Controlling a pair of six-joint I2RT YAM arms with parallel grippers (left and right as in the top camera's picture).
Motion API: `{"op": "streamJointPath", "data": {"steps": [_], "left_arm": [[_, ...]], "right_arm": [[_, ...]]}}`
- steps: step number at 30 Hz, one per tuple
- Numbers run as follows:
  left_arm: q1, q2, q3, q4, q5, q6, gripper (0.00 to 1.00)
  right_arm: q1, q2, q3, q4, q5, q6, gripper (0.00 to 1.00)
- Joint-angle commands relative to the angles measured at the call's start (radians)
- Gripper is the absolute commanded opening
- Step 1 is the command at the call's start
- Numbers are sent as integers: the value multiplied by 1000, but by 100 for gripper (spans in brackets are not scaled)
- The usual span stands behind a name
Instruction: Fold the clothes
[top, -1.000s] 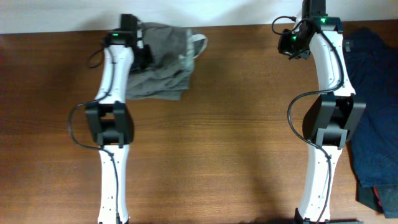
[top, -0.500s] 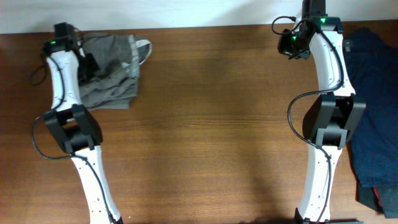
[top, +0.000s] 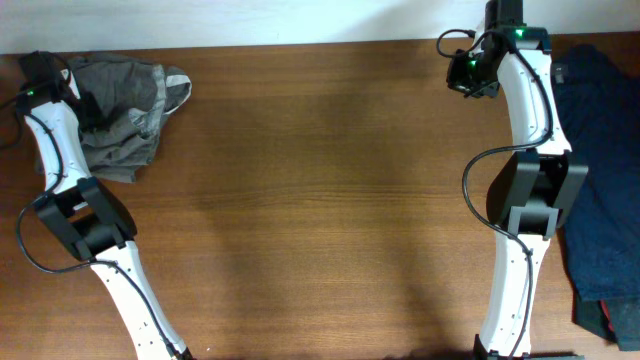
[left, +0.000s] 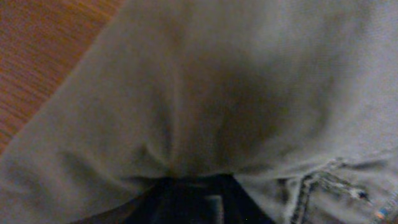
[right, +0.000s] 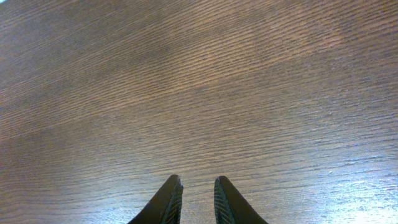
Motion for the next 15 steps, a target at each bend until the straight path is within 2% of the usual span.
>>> {"op": "streamJointPath", "data": {"steps": [1,3,6,10,13,15], "left_arm": [[-5,39,-12,27,-26,31,33],[-11,38,13,10,-26,31,46],[-32,38,148,-113,-26,25,55],[-61,38,344,-298,-25,-63,62],[-85,38,402,-370,-20,-120,63],[-104,38,401,-389,41,-147,63]], "right_arm": [[6,-53,23,-9,-22,2,23],[6,-53,23,-16,-33,2,23],[6,-53,23,-21,-39,2,23],[6,-53,23,-21,-40,2,23],[6,-53,23,-21,-39,2,23],[7,-53,23,-21,-39,2,24]]}}
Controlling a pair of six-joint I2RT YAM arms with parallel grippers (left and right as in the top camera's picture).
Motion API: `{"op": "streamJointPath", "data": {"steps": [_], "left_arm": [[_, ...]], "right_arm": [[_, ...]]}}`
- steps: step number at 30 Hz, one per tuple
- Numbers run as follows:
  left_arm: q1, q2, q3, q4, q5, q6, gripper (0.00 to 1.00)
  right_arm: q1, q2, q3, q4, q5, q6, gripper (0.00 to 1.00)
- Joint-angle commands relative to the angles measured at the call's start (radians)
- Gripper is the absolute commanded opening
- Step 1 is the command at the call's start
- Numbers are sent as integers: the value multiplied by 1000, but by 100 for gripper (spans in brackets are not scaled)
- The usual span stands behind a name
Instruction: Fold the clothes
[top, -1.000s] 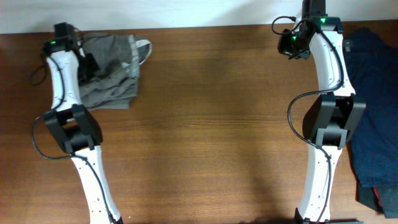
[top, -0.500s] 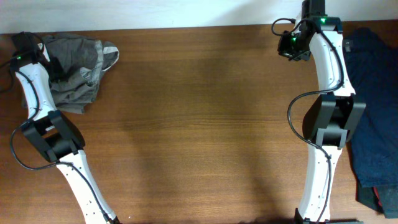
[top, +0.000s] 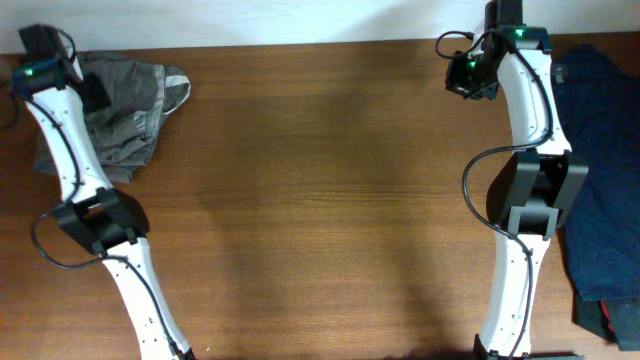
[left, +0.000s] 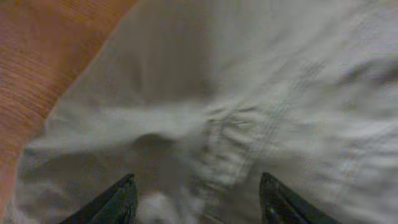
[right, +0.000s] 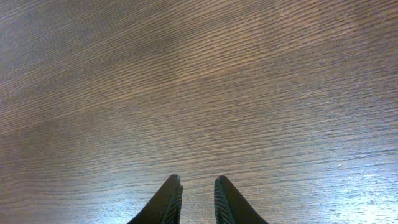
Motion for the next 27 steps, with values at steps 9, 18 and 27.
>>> {"op": "streamJointPath", "data": {"steps": [9,18,27], "left_arm": [[-97,104,-4,33,153,-199,50],[-97,212,-4,246,157,-217,50],[-97,228,-2,385,157,-209,50]], "right_arm": [[25,-53,23,-14,-13,1,23],[34,-53,23,-18,-13,2,23],[35,-53,23,-27,-13,2,23]]}}
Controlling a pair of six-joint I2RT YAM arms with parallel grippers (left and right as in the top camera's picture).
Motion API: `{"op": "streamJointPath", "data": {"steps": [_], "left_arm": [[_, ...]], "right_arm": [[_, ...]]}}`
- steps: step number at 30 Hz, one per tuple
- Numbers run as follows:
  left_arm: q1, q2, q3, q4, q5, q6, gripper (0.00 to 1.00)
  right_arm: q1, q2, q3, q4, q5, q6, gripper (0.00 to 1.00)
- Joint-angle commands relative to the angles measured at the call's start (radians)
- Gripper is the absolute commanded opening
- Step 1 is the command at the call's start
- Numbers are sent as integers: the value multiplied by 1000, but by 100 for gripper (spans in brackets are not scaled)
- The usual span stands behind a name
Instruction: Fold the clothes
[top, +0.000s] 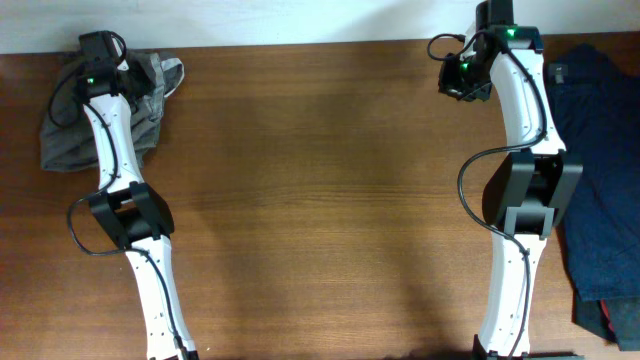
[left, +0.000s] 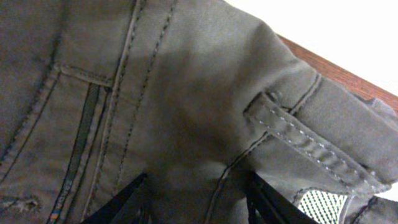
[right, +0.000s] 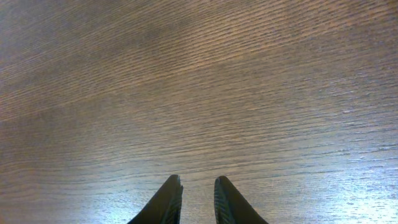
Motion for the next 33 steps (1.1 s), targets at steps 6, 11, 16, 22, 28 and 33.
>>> {"op": "streamJointPath", "data": {"steps": [6,11,16,22,28,33], "left_arm": [[4,-11,-5,-109,12,60,69],[-1,-119,-5,-198,11,109,77],[0,-253,-5,-317,10,114,82],[0,-330,-5,-441,10,110,84],[6,-302,-42,-503,-34,110,76],[19,-240,-86,-421,-33,110,61]], "right_arm": [[11,-53,23,-5,-12,1,23],[11,-53,23,2,-12,1,24],[11,-53,23,2,-12,1,24],[11,-53,23,6,-12,1,24],[11,-53,23,4,-13,1,24],[11,-53,23,-3,-13,1,24]]}}
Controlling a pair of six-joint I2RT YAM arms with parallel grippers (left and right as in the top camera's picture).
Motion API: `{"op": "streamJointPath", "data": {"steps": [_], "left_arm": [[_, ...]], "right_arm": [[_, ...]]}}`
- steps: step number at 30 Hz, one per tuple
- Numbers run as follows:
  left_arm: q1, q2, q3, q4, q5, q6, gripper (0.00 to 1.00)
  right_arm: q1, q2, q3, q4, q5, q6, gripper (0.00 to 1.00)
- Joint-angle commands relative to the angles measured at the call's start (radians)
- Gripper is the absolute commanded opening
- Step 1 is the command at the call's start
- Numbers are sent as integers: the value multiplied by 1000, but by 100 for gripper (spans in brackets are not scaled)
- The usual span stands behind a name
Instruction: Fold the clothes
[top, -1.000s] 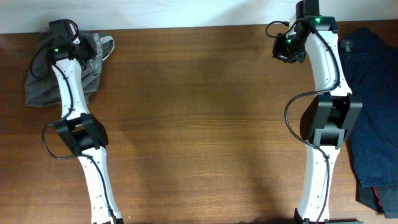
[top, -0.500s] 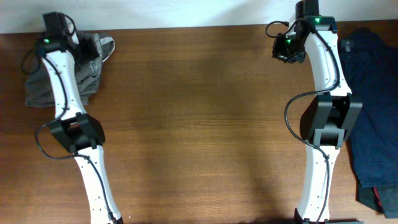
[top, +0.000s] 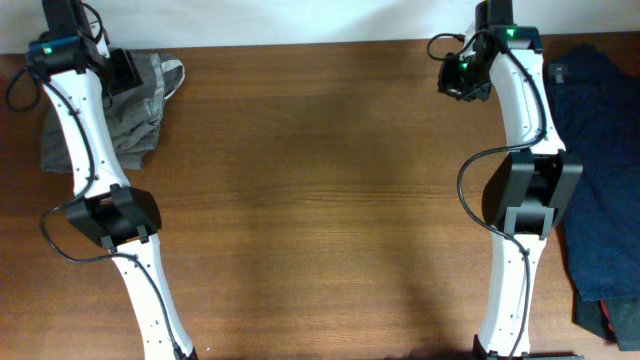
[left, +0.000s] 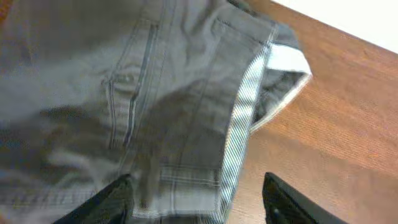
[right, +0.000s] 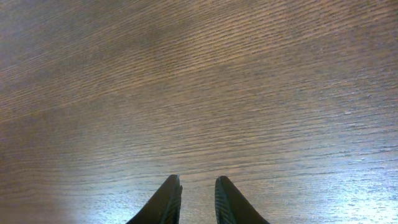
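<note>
A crumpled pair of grey trousers (top: 145, 120) lies at the table's far left corner. In the left wrist view its waistband with striped lining (left: 239, 130) is turned up. My left gripper (top: 120, 70) (left: 199, 202) hovers open over that waistband, and nothing sits between its fingers (left: 118, 199). My right gripper (top: 462, 78) (right: 198, 199) hangs over bare wood at the far right. Its fingers (right: 166, 202) are nearly together, with a narrow gap and nothing in it.
A heap of dark blue clothes (top: 600, 150) covers the table's right edge, beside the right arm's base. The brown wooden table (top: 320, 200) stretches between the two arms. A white wall runs along the far edge.
My left gripper, which was open and close against the grey fabric, now stands higher, with the waistband and bare wood in view. The left wrist has shifted left. The right arm is unchanged.
At first my left wrist view was filled with grey fabric and the fingers hardly showed. Then the gripper was open over the trousers. Later it was low over a belt loop near the far edge. Now it is raised. The trousers' outline changed between moments. The right gripper stayed put.
</note>
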Motion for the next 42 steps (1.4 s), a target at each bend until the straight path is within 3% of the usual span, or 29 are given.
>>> {"op": "streamJointPath", "data": {"steps": [1,6,10,15,18,21,24,29,36,42], "left_arm": [[20,81,-37,28,-18,5,59],[24,135,-38,-8,-3,5,49],[24,141,-38,-106,150,5,43],[23,139,-33,-187,217,5,20],[24,133,-5,-201,217,5,15],[24,120,76,-228,217,5,15],[23,87,74,-212,207,5,22],[24,72,74,-125,180,5,45],[24,73,26,166,-8,5,48],[34,76,-67,374,-24,6,49]], "right_arm": [[10,-53,23,-9,-13,1,24],[10,-53,23,-11,-13,0,24],[10,-53,23,-11,-13,0,24],[10,-53,23,-10,-13,0,24],[10,-53,23,-10,-13,-21,24],[10,-53,23,-11,-13,-25,24],[10,-53,23,-10,-13,-25,24],[10,-53,23,-5,-13,-25,24],[10,-53,23,-3,-13,-25,24],[10,-53,23,-5,-13,-25,24]]}}
